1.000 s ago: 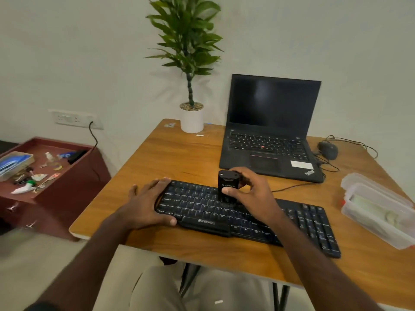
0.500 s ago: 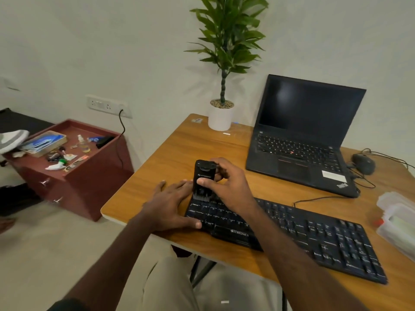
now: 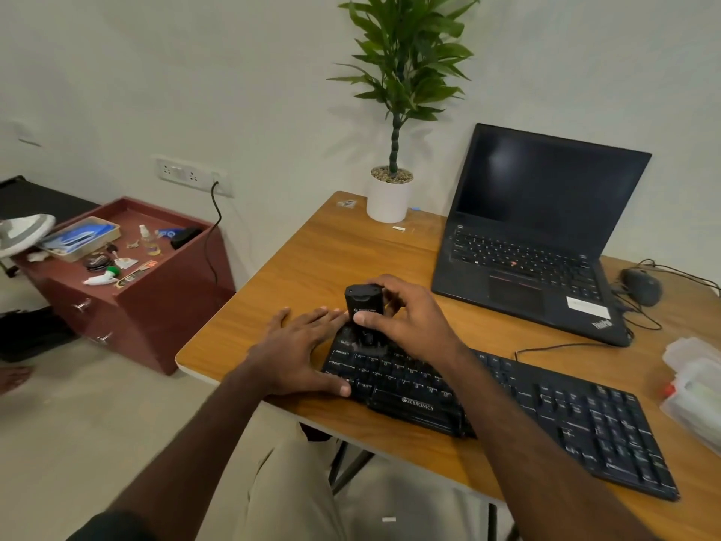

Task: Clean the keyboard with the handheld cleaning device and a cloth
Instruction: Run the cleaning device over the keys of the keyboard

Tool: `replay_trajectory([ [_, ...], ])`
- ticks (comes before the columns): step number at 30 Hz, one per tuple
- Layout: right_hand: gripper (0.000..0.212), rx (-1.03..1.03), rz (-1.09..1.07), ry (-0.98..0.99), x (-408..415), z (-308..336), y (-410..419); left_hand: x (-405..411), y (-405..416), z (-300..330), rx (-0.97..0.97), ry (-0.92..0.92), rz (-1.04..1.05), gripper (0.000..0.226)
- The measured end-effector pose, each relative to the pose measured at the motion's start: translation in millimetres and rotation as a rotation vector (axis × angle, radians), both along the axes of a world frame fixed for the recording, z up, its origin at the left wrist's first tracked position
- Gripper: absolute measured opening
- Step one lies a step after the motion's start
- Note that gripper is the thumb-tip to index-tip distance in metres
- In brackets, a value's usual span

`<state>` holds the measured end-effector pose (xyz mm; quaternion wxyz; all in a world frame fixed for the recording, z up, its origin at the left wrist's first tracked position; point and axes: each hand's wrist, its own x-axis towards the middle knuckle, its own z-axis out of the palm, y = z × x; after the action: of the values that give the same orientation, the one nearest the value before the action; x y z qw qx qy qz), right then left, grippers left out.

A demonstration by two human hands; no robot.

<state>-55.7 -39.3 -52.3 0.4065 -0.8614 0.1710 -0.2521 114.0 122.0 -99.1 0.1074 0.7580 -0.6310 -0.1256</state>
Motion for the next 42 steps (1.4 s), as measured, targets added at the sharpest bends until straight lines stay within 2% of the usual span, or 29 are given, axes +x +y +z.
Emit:
replay_trajectory([
  [5, 0.036, 0.046, -0.038, -0.151, 11.5, 1.0, 10.1, 0.5, 0.7, -0.5, -0.012, -0.002, -0.006, 0.125],
  [9, 0.038, 0.045, -0.003, -0.116, 23.2, -8.6, 23.7, -1.9, 2.4, 2.6, -0.054, 0.027, -0.007, 0.109],
  [16, 0.041, 0.039, 0.026, -0.045, 2.0, -6.5, -0.6, 0.4, -0.4, -0.3, 0.006, -0.02, 0.001, 0.129],
  [19, 0.038, 0.048, 0.016, -0.089, -0.2, -0.6, -6.0, -0.7, -0.6, 1.8, 0.017, -0.011, -0.001, 0.13],
  [23, 0.033, 0.073, -0.019, -0.178, 8.9, -2.3, 8.5, -1.3, -0.4, 2.1, -0.004, 0.004, -0.005, 0.126],
  [29, 0.039, 0.055, 0.004, -0.116, 11.5, -12.0, 16.5, -4.0, 1.9, 4.3, -0.035, 0.011, 0.002, 0.125],
  [32, 0.039, 0.064, 0.013, -0.076, -9.4, -8.8, 3.4, -2.3, 1.4, 1.8, 0.0, -0.007, 0.006, 0.13],
  [37, 0.034, 0.074, 0.017, -0.058, -45.4, -4.5, -21.4, -0.6, 0.6, 0.0, 0.003, 0.007, 0.01, 0.126],
  [42, 0.037, 0.089, -0.043, -0.205, -33.8, -1.0, -13.6, -1.6, 0.1, 1.7, 0.0, -0.005, 0.009, 0.126],
])
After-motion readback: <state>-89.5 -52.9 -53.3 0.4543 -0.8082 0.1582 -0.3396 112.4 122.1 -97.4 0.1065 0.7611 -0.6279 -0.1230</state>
